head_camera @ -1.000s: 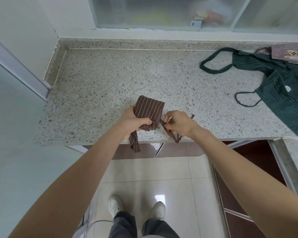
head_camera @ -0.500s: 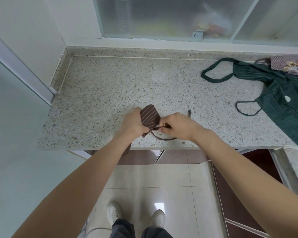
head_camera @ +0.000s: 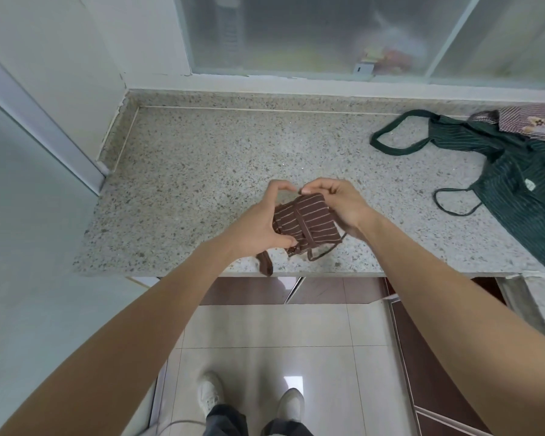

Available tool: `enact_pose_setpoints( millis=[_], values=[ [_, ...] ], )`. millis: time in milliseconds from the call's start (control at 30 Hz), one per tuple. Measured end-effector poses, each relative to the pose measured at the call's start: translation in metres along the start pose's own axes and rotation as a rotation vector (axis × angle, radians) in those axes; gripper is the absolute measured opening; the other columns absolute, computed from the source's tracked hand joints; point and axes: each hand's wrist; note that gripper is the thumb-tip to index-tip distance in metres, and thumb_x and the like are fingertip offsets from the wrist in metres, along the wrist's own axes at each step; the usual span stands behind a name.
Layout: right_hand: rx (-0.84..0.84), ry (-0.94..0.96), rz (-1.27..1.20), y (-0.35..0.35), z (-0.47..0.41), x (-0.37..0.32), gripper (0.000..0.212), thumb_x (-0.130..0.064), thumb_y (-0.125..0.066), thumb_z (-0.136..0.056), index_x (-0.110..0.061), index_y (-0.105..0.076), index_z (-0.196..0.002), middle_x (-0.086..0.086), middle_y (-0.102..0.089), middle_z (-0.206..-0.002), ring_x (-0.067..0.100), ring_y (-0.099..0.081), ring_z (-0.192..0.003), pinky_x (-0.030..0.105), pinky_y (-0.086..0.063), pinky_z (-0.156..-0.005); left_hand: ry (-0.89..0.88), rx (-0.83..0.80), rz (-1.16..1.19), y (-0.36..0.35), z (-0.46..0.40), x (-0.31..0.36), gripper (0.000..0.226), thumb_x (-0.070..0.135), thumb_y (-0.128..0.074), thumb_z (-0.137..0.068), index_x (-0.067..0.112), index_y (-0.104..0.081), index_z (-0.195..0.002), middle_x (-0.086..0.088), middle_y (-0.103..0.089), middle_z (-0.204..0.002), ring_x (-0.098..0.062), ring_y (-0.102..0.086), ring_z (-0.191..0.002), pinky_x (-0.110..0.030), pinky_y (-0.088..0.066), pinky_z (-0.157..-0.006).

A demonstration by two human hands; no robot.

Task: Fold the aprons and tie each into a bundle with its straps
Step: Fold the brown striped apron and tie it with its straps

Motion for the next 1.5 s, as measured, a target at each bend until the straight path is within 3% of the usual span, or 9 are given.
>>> enact_pose_setpoints(
  millis=[167,333,533,633,833,1033,1200,1333,1500],
  values=[
    [0.112,-0.135,-0.149,-0.013,0.002,0.017,0.015,-0.008,-0.055,-0.092,-0.014,-0.067,-0.084,0.003,-0.069,-0.07,0.014,-0.064,-0.054,0.024,-0.054,-0.051,0.044,-0.008,0.08,-0.003,0.001,-0.007,0.067,0.005,-0.076,-0.074,0.03,-0.046,-0.128,0.011,-0.06,-0.105,-0.004,-0.06,-0.095,-0.021,-0.046,-0.086],
    [0.199,-0.067,0.157,-0.01,0.005,0.026,0.021,-0.014,-0.049,-0.097,-0.01,-0.061,-0.081,0.001,-0.062,-0.071,0.009,-0.058,-0.059,0.024,-0.051,-0.062,0.117,0.062,0.245,0.004,0.004,-0.015,0.047,-0.001,-0.075,-0.073,0.018,-0.059,-0.113,-0.002,-0.07,-0.095,-0.005,-0.066,-0.08,-0.016,-0.052,-0.075],
    [-0.283,-0.407,0.169,-0.002,0.016,0.036,0.02,0.003,-0.044,-0.094,-0.009,-0.06,-0.091,0.011,-0.069,-0.098,0.011,-0.066,-0.098,0.026,-0.048,-0.093,0.111,0.131,0.312,0.013,0.003,-0.019,0.04,-0.002,-0.074,-0.073,0.014,-0.063,-0.107,-0.007,-0.071,-0.097,-0.016,-0.068,-0.087,-0.026,-0.054,-0.079],
    [-0.276,-0.335,0.231,0.0,0.01,0.039,0.026,-0.005,-0.052,-0.094,-0.01,-0.065,-0.072,0.008,-0.068,-0.07,0.019,-0.065,-0.098,0.021,-0.053,-0.076,0.096,0.095,0.286,0.018,0.004,-0.016,0.043,0.0,-0.075,-0.073,0.016,-0.063,-0.111,-0.005,-0.071,-0.097,-0.014,-0.068,-0.088,-0.023,-0.053,-0.081],
    [-0.094,-0.279,0.515,0.016,-0.009,0.016,0.014,-0.009,-0.068,-0.083,-0.001,-0.064,-0.073,-0.006,-0.055,-0.045,0.008,-0.043,-0.044,0.019,-0.042,-0.047,0.014,-0.186,-0.29,0.012,0.003,-0.008,0.036,-0.001,-0.073,-0.069,0.021,-0.067,-0.097,0.002,-0.066,-0.078,-0.004,-0.057,-0.064,-0.015,-0.043,-0.062],
    [-0.113,-0.323,0.527,-0.009,-0.012,-0.013,0.019,-0.018,-0.069,-0.084,-0.003,-0.063,-0.075,0.0,-0.047,-0.054,0.007,-0.034,-0.04,0.016,-0.027,-0.035,0.015,-0.141,-0.51,0.001,-0.009,-0.009,0.028,0.002,-0.073,-0.067,0.008,-0.066,-0.094,0.002,-0.06,-0.071,-0.017,-0.056,-0.069,-0.026,-0.043,-0.058],
    [-0.024,-0.311,0.297,-0.02,0.004,-0.017,0.018,-0.011,-0.061,-0.09,-0.002,-0.064,-0.075,0.001,-0.052,-0.054,0.004,-0.036,-0.035,0.014,-0.033,-0.034,0.135,-0.036,-0.443,0.006,-0.016,-0.016,0.022,0.004,-0.072,-0.068,0.009,-0.062,-0.087,-0.001,-0.06,-0.071,-0.019,-0.057,-0.068,-0.025,-0.045,-0.058],
    [-0.022,-0.291,0.217,-0.026,0.016,-0.007,0.016,-0.016,-0.061,-0.091,-0.007,-0.067,-0.079,0.0,-0.061,-0.062,0.003,-0.047,-0.043,0.015,-0.049,-0.046,0.243,0.107,-0.21,0.008,-0.02,-0.022,0.017,0.006,-0.075,-0.067,0.008,-0.061,-0.076,0.002,-0.056,-0.063,-0.011,-0.053,-0.057,-0.011,-0.037,-0.043],
    [0.004,-0.376,0.09,-0.022,0.025,0.019,0.013,-0.015,-0.065,-0.087,-0.003,-0.07,-0.09,-0.001,-0.068,-0.059,0.002,-0.054,-0.041,0.013,-0.045,-0.043,0.308,0.231,0.12,0.004,-0.018,-0.019,0.017,0.002,-0.076,-0.067,0.005,-0.067,-0.081,-0.001,-0.065,-0.07,-0.012,-0.06,-0.063,-0.021,-0.048,-0.06]
  ],
)
Point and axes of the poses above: each hand's wrist, its own z-axis away from the middle knuckle, its own y-axis out of the back of the hand, x = y × z
